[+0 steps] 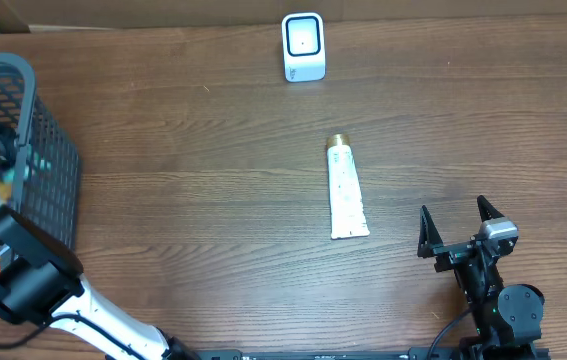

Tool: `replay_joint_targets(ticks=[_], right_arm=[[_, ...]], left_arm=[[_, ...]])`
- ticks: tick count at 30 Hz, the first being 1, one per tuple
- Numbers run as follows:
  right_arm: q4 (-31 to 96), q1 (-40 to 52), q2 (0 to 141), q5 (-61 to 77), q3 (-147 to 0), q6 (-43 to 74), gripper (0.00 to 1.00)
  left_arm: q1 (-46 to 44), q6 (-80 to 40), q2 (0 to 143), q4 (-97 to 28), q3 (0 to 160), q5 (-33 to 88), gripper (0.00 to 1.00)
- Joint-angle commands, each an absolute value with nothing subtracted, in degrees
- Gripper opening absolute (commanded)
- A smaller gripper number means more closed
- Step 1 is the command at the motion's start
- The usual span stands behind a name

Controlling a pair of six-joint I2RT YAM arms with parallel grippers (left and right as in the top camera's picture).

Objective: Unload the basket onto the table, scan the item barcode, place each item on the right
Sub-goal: 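Reach into the basket and grasp the mint-green wipes pack, then hold the green wipes pack up to the scanner with left gripper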

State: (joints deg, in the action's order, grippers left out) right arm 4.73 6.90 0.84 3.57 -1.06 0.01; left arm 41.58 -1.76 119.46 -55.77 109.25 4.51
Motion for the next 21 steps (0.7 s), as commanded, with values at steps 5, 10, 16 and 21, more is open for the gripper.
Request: replay_joint_targets(ticks=[5, 10, 16, 21], right_arm=[[4.5, 7.1, 0.2, 3.2, -0.4, 0.2, 1.0], [4.5, 7.1, 0.2, 3.2, -0.4, 0.2, 1.0], [4.5, 7.1, 0.2, 3.2, -0.4, 0.2, 1.0], [4.5, 7.1, 0.2, 3.2, -0.4, 0.2, 1.0]], left_arm=[[40.9, -3.3, 103.8, -64.4, 126.2, 3.7, 0.04], [36.4, -3.5, 92.2, -67.9, 128.4, 13.6, 0.04], [16.8, -3.5, 90.0, -78.1, 126.8, 23.7, 0.04], [-3.8, -10.7, 93.5, -75.8, 112.7, 14.0, 0.04]])
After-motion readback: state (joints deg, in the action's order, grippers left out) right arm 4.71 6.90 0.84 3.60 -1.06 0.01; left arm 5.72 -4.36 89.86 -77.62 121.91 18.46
